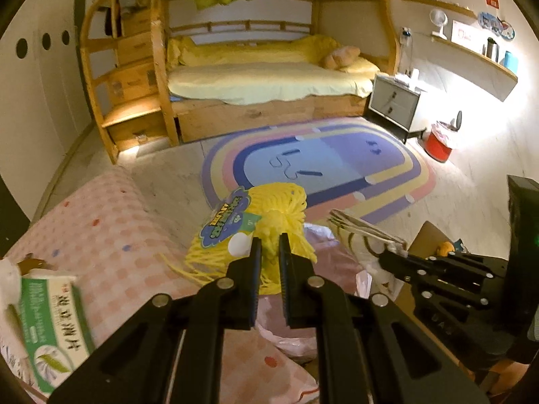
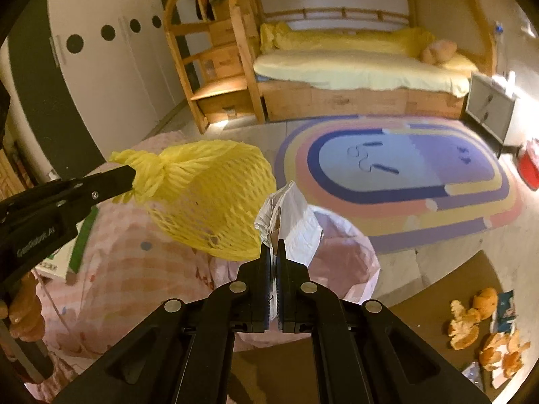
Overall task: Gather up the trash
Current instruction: 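Carry net and packet over the pink trash bag while both grippers open to drop them, then grasp the green medicine box with the right gripper while the left gripper approaches the foam block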
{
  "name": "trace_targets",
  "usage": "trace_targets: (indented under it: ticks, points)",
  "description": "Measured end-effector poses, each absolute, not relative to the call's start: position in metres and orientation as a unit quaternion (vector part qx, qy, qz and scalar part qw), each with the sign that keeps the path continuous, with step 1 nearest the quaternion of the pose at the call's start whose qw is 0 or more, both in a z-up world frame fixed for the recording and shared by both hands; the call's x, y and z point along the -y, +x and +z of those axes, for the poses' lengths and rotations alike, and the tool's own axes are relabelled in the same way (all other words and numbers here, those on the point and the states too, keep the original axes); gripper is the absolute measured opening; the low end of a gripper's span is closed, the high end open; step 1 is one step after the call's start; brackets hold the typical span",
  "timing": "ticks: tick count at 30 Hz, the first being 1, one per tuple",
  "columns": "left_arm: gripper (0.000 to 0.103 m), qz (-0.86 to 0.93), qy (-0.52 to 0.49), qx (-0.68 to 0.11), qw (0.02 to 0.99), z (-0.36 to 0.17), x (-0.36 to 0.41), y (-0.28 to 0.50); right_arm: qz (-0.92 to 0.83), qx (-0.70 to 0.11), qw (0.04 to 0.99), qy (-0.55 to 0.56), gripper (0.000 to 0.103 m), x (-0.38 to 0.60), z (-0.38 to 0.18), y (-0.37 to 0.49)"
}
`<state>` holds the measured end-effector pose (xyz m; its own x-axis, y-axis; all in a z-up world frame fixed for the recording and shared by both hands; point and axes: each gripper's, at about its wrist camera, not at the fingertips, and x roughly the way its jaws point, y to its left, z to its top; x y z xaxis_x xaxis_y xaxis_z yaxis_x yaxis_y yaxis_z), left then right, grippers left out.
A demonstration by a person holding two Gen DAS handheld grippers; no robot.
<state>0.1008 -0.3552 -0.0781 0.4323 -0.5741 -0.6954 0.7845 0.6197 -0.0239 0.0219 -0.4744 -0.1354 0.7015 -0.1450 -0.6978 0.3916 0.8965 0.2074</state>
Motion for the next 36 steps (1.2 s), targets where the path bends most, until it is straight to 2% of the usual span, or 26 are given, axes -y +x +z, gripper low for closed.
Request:
trace_targets:
  ticks: [1, 3, 4, 5, 7, 8, 9, 21, 29, 34, 36]
  points:
    - [0.013, -0.408, 0.154, -0.344, 0.831, -0.081, 0.359, 0.103, -0.147, -0.36, 0.904, 0.178, 0.006, 0.478, -0.14, 0.025]
    - [0.03, -0.406, 0.157, -0.349, 0.83, -0.085, 0.362, 0.108, -0.146, -0.365, 0.901, 0.184, 0.008, 0.481, -0.148, 0.031]
    - [0.045, -0.404, 0.157, -0.35, 0.83, -0.086, 0.363, 0.111, -0.149, -0.369, 0.898, 0.187, 0.01, 0.484, -0.153, 0.034]
    - [0.053, -0.402, 0.155, -0.349, 0.832, -0.085, 0.361, 0.112, -0.151, -0.371, 0.897, 0.189, 0.015, 0.486, -0.157, 0.035]
    - [0.054, -0.399, 0.15, -0.35, 0.835, -0.085, 0.358, 0.115, -0.154, -0.377, 0.893, 0.192, 0.027, 0.489, -0.162, 0.038]
    - [0.057, -0.395, 0.147, -0.35, 0.836, -0.085, 0.358, 0.116, -0.157, -0.378, 0.892, 0.192, 0.038, 0.49, -0.163, 0.038]
    - [0.059, -0.39, 0.144, -0.351, 0.839, -0.085, 0.355, 0.118, -0.16, -0.378, 0.892, 0.191, 0.041, 0.49, -0.163, 0.036]
    - [0.059, -0.326, 0.108, -0.342, 0.875, -0.047, 0.277, 0.108, -0.143, -0.345, 0.913, 0.164, 0.041, 0.449, -0.103, 0.007]
    - [0.062, -0.278, 0.091, -0.325, 0.9, -0.021, 0.193, 0.081, -0.084, -0.323, 0.935, 0.12, 0.041, 0.381, -0.062, 0.006]
    - [0.065, -0.22, 0.08, -0.329, 0.915, -0.022, 0.134, 0.077, -0.042, -0.325, 0.94, 0.092, 0.042, 0.338, -0.052, 0.019]
    - [0.065, -0.197, 0.069, -0.334, 0.919, -0.025, 0.109, 0.076, -0.024, -0.328, 0.941, 0.08, 0.045, 0.318, -0.052, 0.026]
